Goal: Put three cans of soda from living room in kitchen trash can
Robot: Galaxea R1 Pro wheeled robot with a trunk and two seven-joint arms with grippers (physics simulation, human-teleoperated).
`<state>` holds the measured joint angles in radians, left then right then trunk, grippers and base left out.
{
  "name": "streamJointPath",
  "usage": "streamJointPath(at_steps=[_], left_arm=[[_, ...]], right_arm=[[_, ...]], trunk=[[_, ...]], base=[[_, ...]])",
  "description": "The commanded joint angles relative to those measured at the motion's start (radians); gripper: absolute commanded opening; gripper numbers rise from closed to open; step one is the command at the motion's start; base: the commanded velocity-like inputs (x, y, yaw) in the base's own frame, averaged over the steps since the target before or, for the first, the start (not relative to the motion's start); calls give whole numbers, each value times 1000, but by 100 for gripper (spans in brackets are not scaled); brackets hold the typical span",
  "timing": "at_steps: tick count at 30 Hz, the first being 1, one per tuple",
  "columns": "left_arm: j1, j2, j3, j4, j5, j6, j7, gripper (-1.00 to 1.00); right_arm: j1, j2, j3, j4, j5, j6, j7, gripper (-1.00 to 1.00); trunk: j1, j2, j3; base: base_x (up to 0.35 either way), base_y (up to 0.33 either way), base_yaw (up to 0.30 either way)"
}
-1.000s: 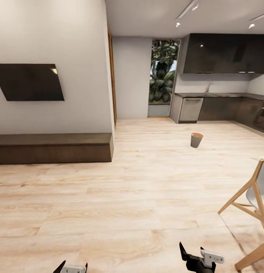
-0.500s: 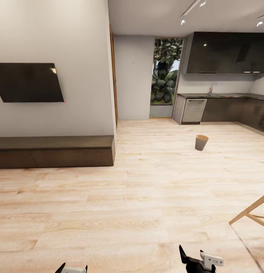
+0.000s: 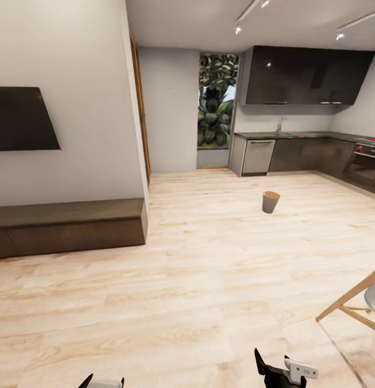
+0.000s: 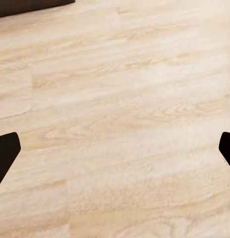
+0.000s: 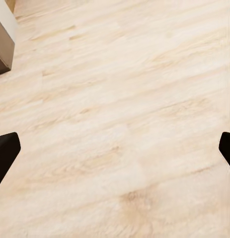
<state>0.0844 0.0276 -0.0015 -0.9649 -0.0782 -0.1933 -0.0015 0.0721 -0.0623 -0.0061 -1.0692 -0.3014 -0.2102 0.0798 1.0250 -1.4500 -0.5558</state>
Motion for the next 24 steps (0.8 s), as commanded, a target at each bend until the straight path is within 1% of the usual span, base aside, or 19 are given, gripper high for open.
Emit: streamJointPath(at_steps=[1,5,8,24], left_arm=[[0,0,0,0,0,0,0,100],[0,0,0,0,0,0,0,100],[0,0,0,0,0,0,0,100],[0,0,0,0,0,0,0,100]], right_arm=[[0,0,0,0,0,0,0,100],[0,0,0,0,1,0,0,100],[0,-1,0,0,1,0,0,100],[0,-2,0,0,1,0,3,100]], trunk=[[0,0,0],[0,0,0],[0,0,0],[0,0,0]], base=[[293,0,-243],[293,0,-199],[293,0,-59],[293,0,-9]])
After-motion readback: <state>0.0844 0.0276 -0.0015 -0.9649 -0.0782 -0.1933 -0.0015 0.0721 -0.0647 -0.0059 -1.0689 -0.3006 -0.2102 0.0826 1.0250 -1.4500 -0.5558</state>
